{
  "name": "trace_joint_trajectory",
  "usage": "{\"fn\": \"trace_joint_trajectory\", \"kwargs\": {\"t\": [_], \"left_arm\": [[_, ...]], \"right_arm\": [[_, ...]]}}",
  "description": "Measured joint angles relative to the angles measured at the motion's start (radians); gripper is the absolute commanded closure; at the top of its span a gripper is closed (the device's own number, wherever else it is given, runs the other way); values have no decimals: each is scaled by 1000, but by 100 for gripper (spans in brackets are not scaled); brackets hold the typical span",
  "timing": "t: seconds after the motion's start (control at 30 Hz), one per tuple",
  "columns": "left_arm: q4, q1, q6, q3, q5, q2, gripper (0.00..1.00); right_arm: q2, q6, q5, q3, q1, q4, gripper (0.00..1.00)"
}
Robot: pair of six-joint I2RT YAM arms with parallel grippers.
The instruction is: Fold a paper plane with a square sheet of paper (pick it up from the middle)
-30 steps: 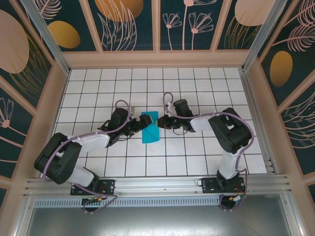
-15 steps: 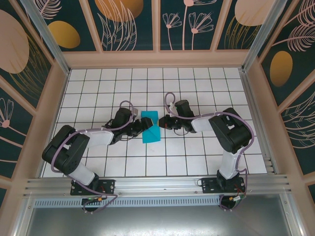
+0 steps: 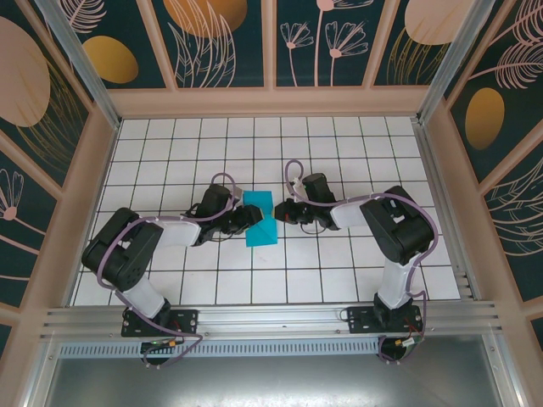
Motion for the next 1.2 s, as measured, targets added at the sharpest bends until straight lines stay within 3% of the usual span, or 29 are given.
{"fn": "trace_joint_trajectory", "kwargs": {"t": [0.1,0.33,0.63,0.93,1.2], "left_arm": [[10,0,10,5,4,9,66],[13,0,37,26,18,37,79],[-23,0,89,75,5,37,93],[-347,0,220,193,-142,-98,98],[-639,0,337,377,-277,-256,99]], "right_arm": [[-6,18,0,-8,0,7,81],[-94,63,19,-29,-41,-8,49],[-331,63,134,-64,-71,-99,30],[-558,15,299,-85,-77,-227,13],[-671,17,374,-104,-107,-313,8]]}}
